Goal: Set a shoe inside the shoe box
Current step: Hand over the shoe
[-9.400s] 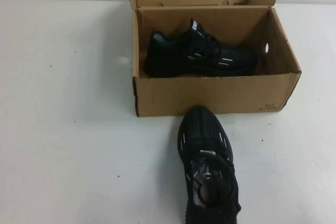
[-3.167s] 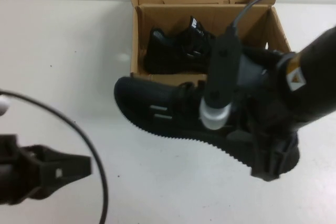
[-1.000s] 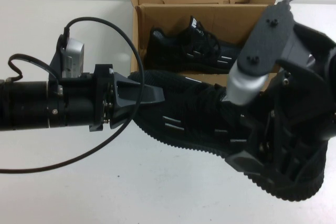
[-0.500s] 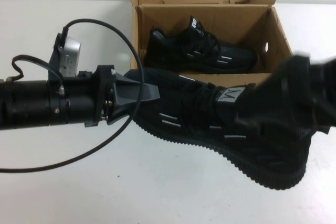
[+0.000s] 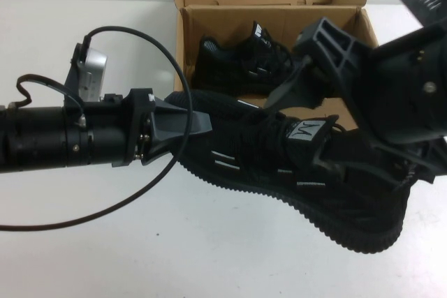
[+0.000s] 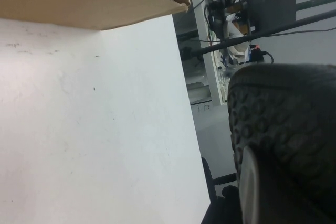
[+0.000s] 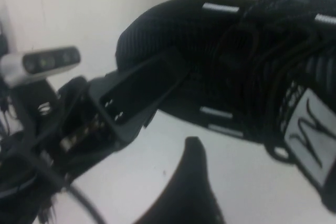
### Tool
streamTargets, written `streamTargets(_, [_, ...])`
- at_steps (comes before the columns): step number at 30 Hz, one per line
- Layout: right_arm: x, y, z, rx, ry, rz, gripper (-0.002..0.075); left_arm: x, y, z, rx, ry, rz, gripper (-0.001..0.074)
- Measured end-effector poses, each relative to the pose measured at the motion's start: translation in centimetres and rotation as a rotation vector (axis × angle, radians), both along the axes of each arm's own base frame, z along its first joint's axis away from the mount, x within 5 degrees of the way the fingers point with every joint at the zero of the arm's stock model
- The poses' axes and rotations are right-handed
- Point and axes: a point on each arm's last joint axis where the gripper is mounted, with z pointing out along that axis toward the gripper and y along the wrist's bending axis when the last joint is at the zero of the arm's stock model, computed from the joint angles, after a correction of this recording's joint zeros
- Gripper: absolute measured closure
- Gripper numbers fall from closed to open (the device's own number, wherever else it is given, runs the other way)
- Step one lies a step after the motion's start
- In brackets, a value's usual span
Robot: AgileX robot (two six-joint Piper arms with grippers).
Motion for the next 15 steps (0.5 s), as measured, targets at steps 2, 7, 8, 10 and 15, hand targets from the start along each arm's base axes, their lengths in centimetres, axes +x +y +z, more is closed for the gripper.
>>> streamTargets(2, [0.5, 0.3, -0.4, -0.013, 0.007, -0.021, 0.0167, 0.0, 0.0, 0.0, -0.001, 0.0, -0.002, 0.061])
streamTargets(7, [1.4, 0.9, -1.0, -0.018, -0.007, -0.039, 0.0176, -0.1, -0.1, 0.1, -0.011, -0.001, -0.017, 0.0612])
streamTargets(8, [1.6, 1.1, -1.0, -0.013, -0.011, -0.041, 0.0183, -0.2, -0.1, 0.1, -0.012, -0.001, -0.019, 0.0612])
streamTargets(10, [2.0, 1.5, -1.3, -0.01, -0.012, -0.043, 0.0203, -0.2, -0.1, 0.1, -0.013, -0.001, -0.021, 0.0612])
streamTargets(15, [2.8, 2.3, -2.3, -0.028, 0.006, -0.044, 0.0305, -0.2, -0.1, 0.1, -0.013, -0.001, -0.021, 0.0612])
